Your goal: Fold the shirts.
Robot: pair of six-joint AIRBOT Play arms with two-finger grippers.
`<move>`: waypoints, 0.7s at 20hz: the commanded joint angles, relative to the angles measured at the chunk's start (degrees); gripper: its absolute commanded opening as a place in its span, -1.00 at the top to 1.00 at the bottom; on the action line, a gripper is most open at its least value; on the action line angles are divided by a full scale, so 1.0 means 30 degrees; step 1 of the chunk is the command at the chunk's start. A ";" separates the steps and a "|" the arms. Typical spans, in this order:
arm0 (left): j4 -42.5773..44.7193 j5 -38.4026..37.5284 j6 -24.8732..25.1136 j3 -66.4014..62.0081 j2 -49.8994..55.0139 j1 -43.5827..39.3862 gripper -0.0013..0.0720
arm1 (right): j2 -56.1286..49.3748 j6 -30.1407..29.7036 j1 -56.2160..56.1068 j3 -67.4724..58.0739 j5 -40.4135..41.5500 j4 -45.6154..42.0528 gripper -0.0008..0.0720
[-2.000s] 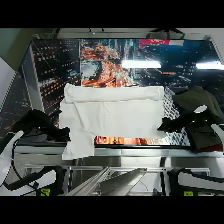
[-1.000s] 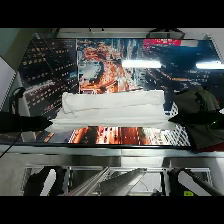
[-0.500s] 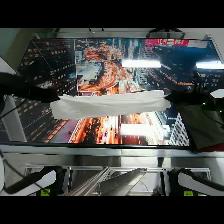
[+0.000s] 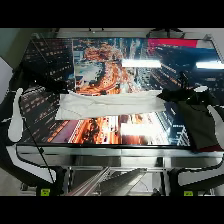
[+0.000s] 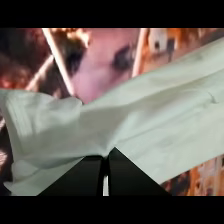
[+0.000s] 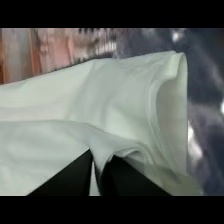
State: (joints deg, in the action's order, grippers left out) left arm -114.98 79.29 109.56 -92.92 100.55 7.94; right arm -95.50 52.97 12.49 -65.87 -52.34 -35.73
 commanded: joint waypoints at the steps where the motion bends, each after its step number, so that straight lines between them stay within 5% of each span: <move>1: -0.0015 0.0860 -0.0291 -0.2557 0.1829 0.0007 -0.44 | -0.0270 -0.0517 0.0590 -0.0743 -0.0066 0.0044 -0.35; 2: -0.0007 0.1071 -0.1035 -0.3249 0.1923 0.0044 -0.92 | -0.0284 -0.0517 0.0903 -0.0998 -0.0073 -0.0248 -0.59; 7: -0.0029 0.2157 -0.1989 -0.5989 0.1902 0.0080 -0.92 | -0.0911 0.0758 0.1603 -0.1107 -0.1049 -0.2761 -0.58; 14: -0.0204 0.2922 -0.2703 -0.6783 0.1836 -0.0408 -0.92 | -0.2237 0.0670 -0.0233 -0.1129 -0.2470 -0.2739 -0.49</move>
State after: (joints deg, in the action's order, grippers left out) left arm -115.20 86.89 102.43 -112.49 106.08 7.31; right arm -101.12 54.81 14.22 -69.30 -58.50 -42.15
